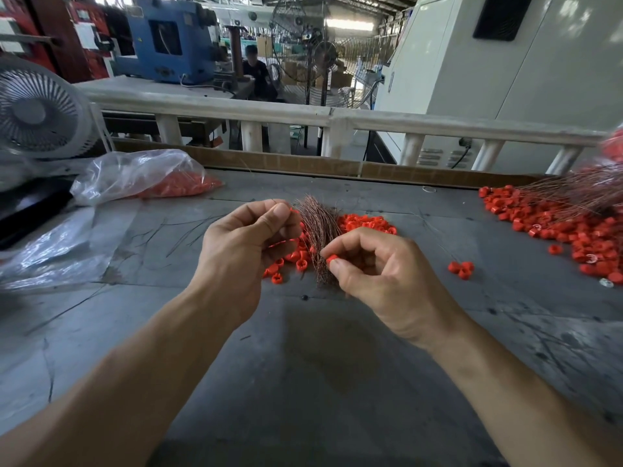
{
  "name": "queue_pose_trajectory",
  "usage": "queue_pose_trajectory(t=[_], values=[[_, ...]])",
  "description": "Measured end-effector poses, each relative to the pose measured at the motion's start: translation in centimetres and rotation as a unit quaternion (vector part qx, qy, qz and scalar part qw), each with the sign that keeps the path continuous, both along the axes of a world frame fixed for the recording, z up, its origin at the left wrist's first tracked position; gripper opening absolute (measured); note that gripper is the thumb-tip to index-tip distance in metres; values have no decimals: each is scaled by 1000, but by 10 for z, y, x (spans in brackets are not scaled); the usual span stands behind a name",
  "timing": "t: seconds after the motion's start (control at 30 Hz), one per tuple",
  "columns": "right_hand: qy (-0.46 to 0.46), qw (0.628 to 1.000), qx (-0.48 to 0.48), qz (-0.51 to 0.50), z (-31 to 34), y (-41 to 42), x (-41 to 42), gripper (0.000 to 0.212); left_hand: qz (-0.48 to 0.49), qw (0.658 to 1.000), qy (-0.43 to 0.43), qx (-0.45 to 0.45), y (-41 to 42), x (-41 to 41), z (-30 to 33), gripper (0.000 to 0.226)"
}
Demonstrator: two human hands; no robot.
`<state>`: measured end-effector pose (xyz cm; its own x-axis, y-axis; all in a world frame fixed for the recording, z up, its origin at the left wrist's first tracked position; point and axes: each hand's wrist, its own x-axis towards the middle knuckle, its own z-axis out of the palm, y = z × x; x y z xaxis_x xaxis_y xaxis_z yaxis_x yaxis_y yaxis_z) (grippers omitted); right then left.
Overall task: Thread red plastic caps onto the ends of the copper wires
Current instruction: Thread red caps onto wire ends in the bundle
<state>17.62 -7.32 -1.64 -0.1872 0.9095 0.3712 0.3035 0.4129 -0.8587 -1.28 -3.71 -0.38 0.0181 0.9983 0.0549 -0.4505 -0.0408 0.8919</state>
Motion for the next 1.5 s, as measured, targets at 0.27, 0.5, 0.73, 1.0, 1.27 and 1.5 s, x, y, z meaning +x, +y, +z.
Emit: queue_pose_trajectory(t=[0.27,0.5,0.73,1.0,1.27,1.5], values=[[6,1000,-20,7,3,-1,4,8,8,999,-25,-24,3,0,-1,10],[-164,922,54,-346,11,12,44,6,94,980,178,2,8,-8,-2,13],[-328,822,-113,-452,11,22,92,9,149,912,380,52,17,-18,-8,17],[-408,777,-182,-443,8,27,94,9,166,834,523,54,20,-26,-9,18],[-267,907,-1,-325,5,21,65,6,142,810,564,72,19,-25,-11,16],[-276,939,69,-191,-2,17,28,16,70,806,569,147,10,-2,-20,11]])
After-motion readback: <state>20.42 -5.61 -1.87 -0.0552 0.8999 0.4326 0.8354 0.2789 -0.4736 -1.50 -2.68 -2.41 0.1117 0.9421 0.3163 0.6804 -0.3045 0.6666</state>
